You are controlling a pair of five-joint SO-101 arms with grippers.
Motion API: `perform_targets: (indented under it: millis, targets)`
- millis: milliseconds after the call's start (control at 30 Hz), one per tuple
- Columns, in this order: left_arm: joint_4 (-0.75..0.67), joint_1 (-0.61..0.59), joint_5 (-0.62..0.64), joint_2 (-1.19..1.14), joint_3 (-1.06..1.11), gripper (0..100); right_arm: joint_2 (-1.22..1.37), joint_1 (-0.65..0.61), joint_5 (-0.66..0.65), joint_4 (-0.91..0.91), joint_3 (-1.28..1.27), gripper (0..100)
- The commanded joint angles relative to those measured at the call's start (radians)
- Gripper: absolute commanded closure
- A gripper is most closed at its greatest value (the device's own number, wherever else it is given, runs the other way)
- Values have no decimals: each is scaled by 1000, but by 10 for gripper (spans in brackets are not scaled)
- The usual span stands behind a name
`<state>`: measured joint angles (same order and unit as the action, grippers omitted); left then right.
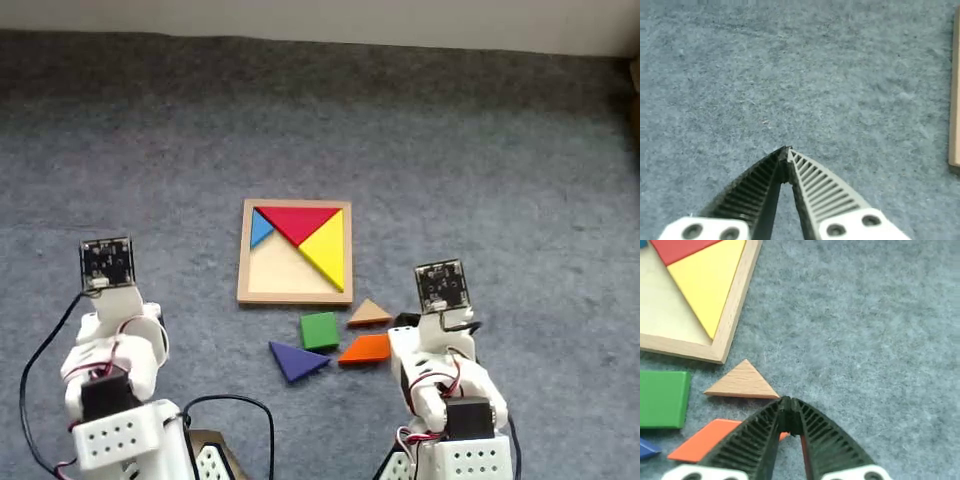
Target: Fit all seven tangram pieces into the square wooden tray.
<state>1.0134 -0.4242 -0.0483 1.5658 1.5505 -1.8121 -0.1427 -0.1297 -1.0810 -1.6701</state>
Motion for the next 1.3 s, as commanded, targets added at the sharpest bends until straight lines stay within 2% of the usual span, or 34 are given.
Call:
perform_targets:
  millis: [0, 100, 300, 433, 767, 967, 1133, 1267]
  targets:
    - [84, -18, -20, 205, 25, 995, -7, -18, 66, -54, 16, 992]
    - [150, -16, -21, 280, 30, 995, 4, -99, 75, -105, 131, 992]
    - [147, 38, -26, 240, 67, 994, 7, -205, 146, -114, 344, 992]
    - [118, 71, -135, 240, 102, 994, 82, -294, 195, -113, 440, 992]
    - [106, 70, -149, 240, 111, 992, 668, -503, 308, -113, 825, 976]
    - [49, 71, -147, 239, 145, 992, 978, -522, 399, -65, 854, 875]
    - [46, 71, -146, 239, 145, 992, 1196, -535, 404, 79, 854, 868]
    - [44, 71, -146, 239, 145, 992, 1346, -582, 405, 120, 855, 867]
